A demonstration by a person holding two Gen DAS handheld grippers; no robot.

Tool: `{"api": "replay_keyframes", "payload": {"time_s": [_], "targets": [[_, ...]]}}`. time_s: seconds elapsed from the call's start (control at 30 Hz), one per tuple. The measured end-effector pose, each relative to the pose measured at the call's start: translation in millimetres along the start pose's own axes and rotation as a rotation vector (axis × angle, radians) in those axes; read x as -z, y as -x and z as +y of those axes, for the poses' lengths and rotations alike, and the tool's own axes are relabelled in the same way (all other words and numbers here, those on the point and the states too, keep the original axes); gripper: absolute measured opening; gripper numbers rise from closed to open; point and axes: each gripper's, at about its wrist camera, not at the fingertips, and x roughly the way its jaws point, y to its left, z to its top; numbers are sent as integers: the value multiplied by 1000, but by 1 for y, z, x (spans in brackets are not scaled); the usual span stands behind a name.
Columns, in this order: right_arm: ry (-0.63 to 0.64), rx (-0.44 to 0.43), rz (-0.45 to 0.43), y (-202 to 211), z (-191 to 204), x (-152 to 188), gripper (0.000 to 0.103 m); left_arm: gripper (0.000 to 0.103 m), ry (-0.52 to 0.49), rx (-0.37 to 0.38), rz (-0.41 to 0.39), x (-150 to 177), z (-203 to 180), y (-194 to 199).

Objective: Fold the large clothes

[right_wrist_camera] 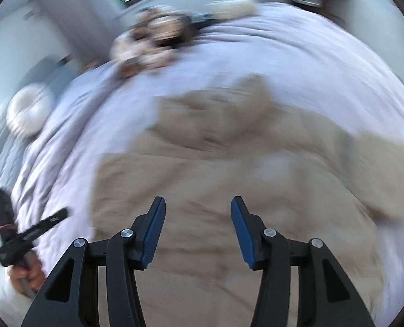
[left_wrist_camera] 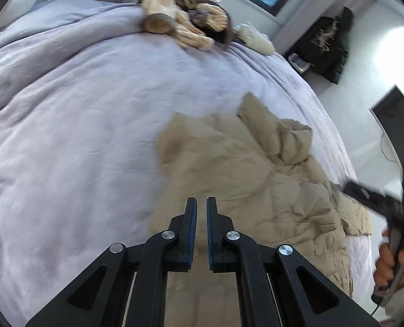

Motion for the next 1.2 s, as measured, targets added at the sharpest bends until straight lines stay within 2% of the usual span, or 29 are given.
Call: {"api": "replay_keyframes", "payload": {"time_s": [0.07,0.1,0.17,0.23,0.27,0.33,0.4,0.47,0.57,0.63,0.73,0.83,0.97,1.03,1.17,1.2], "targets": [[61,-100,55,-40,28,-23,22,7,-5,4,6,5,-8,-17],[83,-126,69,-54,38,-30,18,7,-9,-20,6,7,-13,-25],[155,-203,156,-103,65,-44,18,7,6,-96,12,15,-8,-42],[195,-230,239,-142,82,-44,18,7,49,-131,26,24,2,-54],[200,-236,297,-170,89,-40,18,7,79,-160,30,29,14,-59],[198,-230,356,-204,97,-35,18,6,113,-193,31,32,28,-63],[196,-219,372,-238,106,-31,17,7,129,-204,24,31,35,-65],[200,-193,353,-253,114,-28,14,6,103,-227,26,30,35,-68],[185,-156,298,-248,112,-26,14,7,59,-260,43,28,27,-73],[153,-140,271,-234,107,-30,14,7,75,-243,47,24,24,-64],[125,-139,225,-203,97,-39,14,7,73,-215,-5,16,22,-41],[108,-114,186,-167,71,-43,14,7,56,-221,-35,-3,21,-35],[92,1,127,-129,29,-39,14,7,73,-227,-55,-39,25,-56],[80,80,113,-117,2,-33,14,7,47,-280,-35,-46,27,-76],[-41,227,172,-104,-66,0,14,7,42,-329,41,-42,36,-111],[-80,233,189,-102,-82,11,14,7,39,-333,47,-36,37,-111]]}}
